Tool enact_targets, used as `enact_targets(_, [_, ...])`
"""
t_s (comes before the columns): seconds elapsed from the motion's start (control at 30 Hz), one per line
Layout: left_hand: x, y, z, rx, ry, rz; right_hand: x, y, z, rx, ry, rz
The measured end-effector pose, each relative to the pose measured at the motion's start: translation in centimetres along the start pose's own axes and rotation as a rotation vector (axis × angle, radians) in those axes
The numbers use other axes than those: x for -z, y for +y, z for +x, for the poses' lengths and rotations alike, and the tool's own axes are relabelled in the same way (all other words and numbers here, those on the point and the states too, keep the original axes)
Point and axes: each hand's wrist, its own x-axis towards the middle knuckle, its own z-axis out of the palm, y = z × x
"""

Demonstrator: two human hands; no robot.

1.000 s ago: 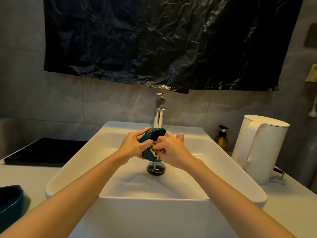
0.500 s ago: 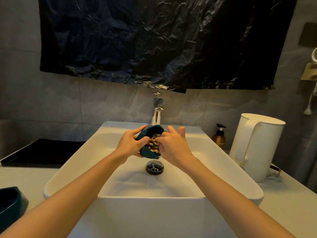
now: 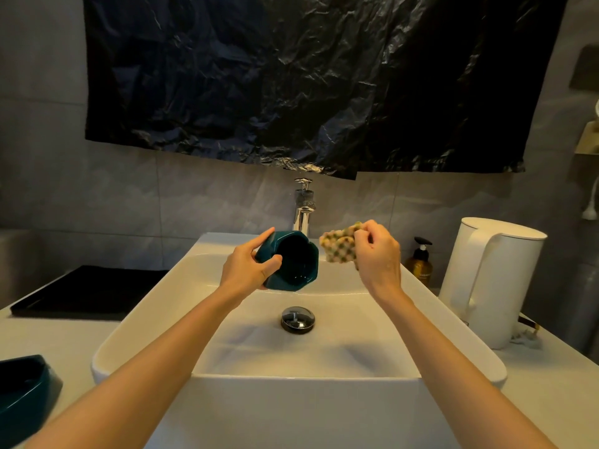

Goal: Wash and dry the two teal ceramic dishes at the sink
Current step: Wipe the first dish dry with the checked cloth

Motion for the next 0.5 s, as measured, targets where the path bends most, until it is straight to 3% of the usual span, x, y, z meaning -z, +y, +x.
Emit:
enact_targets(0.07, [-0.1,0.0,0.0,-0.023,0.017,0.025,0.1,0.2,0.1,0.018,-0.022,-0.005])
enact_targets(0.2, [-0.1,0.1,-0.1,-0.025,0.014,0.048,-1.2,-0.4,-0.8,0.201,-0.251,0.061])
enact_targets(0.27, [-0.2,0.1,-0.1,-0.022,0.013,0.066,-2.0,-0.7,-1.1,0.289,-0.179,0.065])
enact_targets(0.4, [-0.4,0.2,0.0,0.019,-0.017,0.012,-2.5,-1.2,-1.8,0.248,-0.043,0.150])
enact_targets(0.5, [-0.5,0.4,0.1,0.058,-0.026,-0.063,-2.9,-0.8,-2.7,0.395,-0.261,-0.050])
